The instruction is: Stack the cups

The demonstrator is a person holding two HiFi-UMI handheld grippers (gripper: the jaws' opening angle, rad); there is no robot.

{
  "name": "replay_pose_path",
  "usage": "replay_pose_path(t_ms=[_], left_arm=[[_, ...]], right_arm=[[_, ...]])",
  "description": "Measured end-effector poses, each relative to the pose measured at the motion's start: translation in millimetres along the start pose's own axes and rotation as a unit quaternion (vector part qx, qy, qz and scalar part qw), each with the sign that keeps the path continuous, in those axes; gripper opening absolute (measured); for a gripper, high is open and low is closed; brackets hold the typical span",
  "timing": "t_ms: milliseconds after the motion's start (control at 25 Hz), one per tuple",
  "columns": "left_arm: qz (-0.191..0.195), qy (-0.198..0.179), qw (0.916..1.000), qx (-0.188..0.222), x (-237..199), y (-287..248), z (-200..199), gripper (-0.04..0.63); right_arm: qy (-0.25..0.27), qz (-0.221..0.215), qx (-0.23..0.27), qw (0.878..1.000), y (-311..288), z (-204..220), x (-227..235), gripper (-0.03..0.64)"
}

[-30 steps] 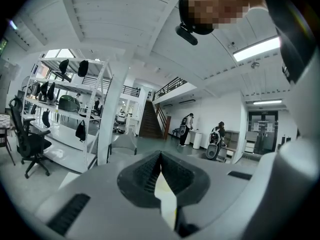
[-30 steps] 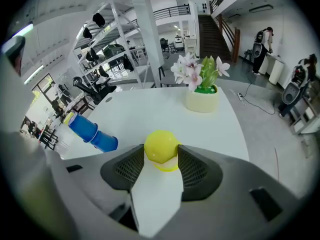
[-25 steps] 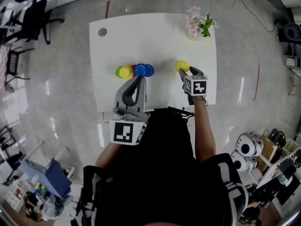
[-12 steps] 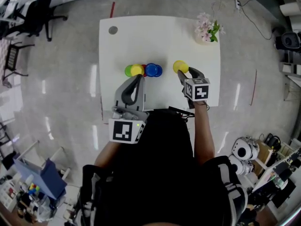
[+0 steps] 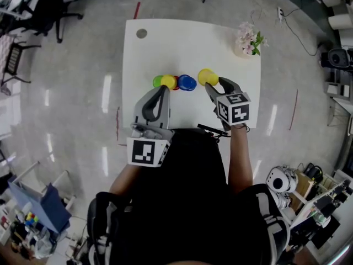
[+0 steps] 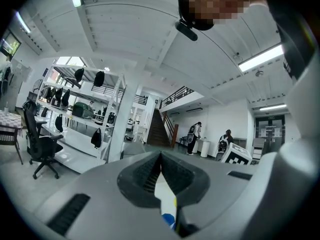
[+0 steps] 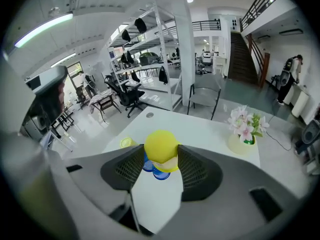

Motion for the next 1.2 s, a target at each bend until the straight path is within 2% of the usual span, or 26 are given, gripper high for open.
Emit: replay_pose_path(t_ms=[200,520,1200], left_arm=[[-0.006,0.000,1.0000,0.008,-7.1,3.7,-4.6,0.021],[-0.021,0.005,0.9997,0.014,-24.9,16.1,-8.1,0.021],[-0.038,0.009,0.9991,0.018,-58.6,28.8,-9.1,0.021]], right_arm=[[0.026,-0.032,0.006,0.999,2.6,-21.6,-22.2,0.227],[0.050,-0.073,-0.018,0.996,-20.7,-20.9,-61.9,0.227],[0.077,-0.088,-0.062,0.991,-56.9,-14.4,-88.1,0.227]])
Point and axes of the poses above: the fingertips, and each gripper's own axes: y backward along the fingers, x to its right, z out of its underside, the point moved 7 cm from there along y, backward along the fingers, and after that the axes turned 6 degrees about x, right-handed, at the moved point
